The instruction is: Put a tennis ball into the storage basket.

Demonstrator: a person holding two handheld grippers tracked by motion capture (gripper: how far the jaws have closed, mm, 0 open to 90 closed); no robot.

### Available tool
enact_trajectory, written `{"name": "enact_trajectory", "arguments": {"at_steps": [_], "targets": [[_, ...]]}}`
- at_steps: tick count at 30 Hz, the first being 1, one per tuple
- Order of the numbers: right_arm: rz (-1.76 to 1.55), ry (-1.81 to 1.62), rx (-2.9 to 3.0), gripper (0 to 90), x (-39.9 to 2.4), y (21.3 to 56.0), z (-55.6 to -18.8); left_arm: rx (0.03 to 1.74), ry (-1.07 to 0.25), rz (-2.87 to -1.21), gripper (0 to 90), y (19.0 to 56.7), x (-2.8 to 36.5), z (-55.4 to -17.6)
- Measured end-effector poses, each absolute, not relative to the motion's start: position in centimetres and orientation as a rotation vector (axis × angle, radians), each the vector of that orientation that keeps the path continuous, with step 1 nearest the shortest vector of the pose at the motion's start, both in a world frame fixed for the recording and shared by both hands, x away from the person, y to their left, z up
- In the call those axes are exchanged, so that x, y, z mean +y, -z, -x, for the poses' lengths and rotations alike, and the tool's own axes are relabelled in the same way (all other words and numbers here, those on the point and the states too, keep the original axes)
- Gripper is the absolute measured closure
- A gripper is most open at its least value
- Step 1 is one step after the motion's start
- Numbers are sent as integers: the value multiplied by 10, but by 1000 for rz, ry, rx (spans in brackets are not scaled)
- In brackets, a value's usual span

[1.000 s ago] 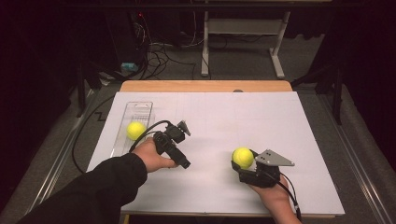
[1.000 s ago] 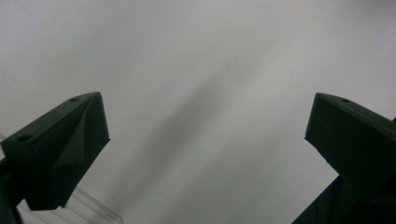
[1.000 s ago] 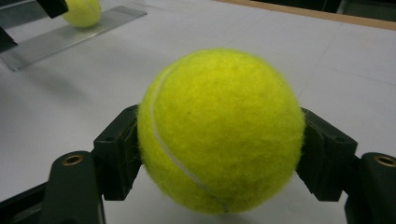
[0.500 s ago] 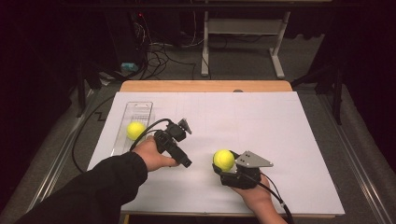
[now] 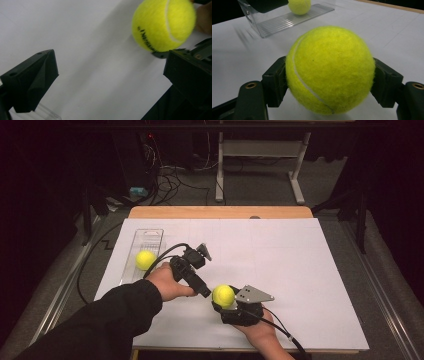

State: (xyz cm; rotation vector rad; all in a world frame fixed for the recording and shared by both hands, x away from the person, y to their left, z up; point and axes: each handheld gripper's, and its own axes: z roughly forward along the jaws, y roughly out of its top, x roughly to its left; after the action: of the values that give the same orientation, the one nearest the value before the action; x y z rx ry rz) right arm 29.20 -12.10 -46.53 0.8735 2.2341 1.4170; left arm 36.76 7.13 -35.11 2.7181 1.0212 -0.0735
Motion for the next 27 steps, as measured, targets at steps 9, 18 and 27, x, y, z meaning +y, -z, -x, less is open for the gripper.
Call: {"name": "enact_trajectory", "arguments": {"at_steps": [9, 18, 27], "targets": [[-861, -1468, 2244, 269, -111, 468, -293, 987, 143, -2719, 5, 357, 54, -367], [-842, -1495, 2229, 268, -109, 466, -291, 976, 221, -2735, 5, 373, 37, -366], [-846, -1520, 2207, 268, -109, 463, -288, 974, 286, -2728, 81, 382, 31, -365]]}}
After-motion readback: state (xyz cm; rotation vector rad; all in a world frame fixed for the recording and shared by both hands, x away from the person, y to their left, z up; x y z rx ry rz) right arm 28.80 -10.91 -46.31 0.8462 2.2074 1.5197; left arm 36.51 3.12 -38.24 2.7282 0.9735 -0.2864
